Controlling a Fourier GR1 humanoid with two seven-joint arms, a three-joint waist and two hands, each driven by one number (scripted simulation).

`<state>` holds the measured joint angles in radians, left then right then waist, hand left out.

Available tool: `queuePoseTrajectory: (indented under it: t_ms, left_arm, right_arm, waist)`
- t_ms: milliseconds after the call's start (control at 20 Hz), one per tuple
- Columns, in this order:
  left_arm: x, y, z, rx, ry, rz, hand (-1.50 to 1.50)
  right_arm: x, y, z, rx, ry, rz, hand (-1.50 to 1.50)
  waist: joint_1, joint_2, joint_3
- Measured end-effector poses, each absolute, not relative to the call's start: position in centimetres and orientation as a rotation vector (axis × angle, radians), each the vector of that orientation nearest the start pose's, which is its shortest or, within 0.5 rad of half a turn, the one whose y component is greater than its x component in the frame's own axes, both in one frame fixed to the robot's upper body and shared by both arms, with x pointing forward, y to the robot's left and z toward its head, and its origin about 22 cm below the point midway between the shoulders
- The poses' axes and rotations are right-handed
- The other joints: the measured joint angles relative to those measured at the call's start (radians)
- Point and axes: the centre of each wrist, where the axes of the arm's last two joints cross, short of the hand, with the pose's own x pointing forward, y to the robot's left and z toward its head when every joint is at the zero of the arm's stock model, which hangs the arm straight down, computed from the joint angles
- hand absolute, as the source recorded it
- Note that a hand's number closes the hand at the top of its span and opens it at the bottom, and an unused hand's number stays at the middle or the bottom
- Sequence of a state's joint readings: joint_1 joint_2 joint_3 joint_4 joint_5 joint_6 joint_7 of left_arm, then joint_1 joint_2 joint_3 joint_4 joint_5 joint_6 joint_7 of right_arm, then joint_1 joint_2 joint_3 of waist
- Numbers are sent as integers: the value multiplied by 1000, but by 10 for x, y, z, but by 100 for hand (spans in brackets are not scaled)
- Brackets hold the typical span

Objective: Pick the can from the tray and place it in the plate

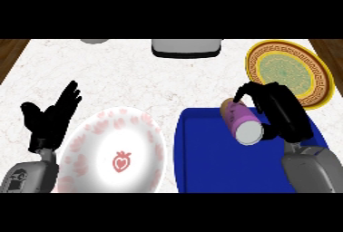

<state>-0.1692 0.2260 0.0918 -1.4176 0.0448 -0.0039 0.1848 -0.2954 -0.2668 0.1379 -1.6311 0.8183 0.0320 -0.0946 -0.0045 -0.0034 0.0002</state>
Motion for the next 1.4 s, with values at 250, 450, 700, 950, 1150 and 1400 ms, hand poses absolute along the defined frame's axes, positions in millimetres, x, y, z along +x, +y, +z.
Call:
queuePoseTrajectory:
  t_ms: [250,450,700,950,1150,1400]
  left_arm:
    - [285,287,21,174,-1400,-72,0]
    - [286,275,24,170,-1411,-81,0]
    - [286,288,22,170,-1416,-84,0]
    - [288,285,23,161,-1414,-90,0]
    - [292,281,26,149,-1415,-98,0]
    - [293,274,21,141,-1423,-113,0]
  right_arm:
    - [307,-249,113,-842,-1855,852,150]
    - [326,-277,123,-840,-1813,726,150]
    - [356,-321,120,-880,-1759,644,150]
    - [377,-363,110,-915,-1715,606,150]
    - [385,-390,99,-954,-1654,658,150]
    - [386,-412,83,-880,-1535,710,-150]
  waist:
    - [3,3,0]
    - [8,4,0]
    - [16,7,0]
    - [23,10,1]
    - [32,14,1]
    - [47,21,2]
